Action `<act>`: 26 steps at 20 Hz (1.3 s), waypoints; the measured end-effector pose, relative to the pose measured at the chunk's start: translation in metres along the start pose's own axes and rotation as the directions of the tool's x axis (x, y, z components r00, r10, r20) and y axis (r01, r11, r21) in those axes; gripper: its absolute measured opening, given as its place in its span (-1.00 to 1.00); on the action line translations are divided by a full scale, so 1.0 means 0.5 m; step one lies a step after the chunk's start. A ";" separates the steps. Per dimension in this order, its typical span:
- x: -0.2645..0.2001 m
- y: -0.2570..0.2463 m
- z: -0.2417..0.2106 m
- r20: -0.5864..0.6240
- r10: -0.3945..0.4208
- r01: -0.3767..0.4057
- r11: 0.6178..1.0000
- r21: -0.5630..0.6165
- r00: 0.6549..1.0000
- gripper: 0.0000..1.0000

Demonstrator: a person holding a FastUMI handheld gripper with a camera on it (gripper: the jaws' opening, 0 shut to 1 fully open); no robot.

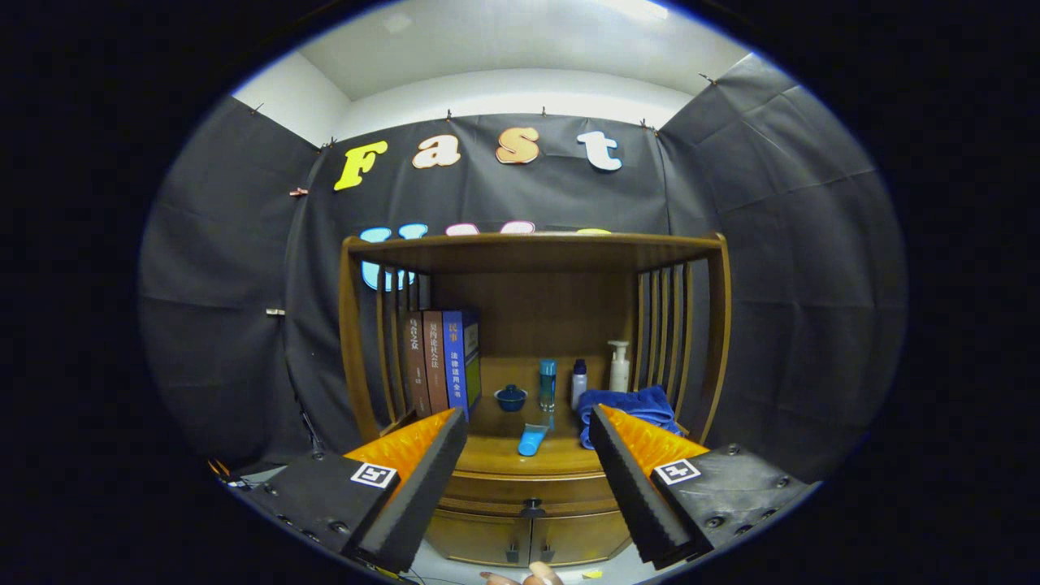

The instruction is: Pull open the drawer, take out the items inside it, and place them on the countertop above the cabinet.

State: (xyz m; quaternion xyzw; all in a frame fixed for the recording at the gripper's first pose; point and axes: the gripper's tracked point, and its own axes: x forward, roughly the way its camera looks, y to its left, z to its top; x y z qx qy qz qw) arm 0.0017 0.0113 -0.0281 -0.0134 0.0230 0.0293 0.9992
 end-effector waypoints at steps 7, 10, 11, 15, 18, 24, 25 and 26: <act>-0.041 0.007 0.036 0.013 0.016 -0.016 1.000 0.013 1.000 0.98; -0.048 0.003 0.044 0.022 0.014 -0.015 1.000 0.015 1.000 0.98; -0.048 0.000 0.044 0.023 0.013 -0.013 1.000 0.021 1.000 0.98; -0.047 -0.008 0.038 0.007 0.007 -0.007 1.000 0.019 1.000 0.98; -0.048 -0.008 0.043 0.013 0.006 -0.007 1.000 0.015 1.000 0.98; -0.047 0.004 0.042 0.010 0.019 -0.019 1.000 0.015 1.000 0.98; -0.047 0.007 0.042 0.010 0.022 -0.022 1.000 0.014 1.000 0.98; -0.048 0.009 0.042 0.011 0.026 -0.026 1.000 0.014 1.000 0.98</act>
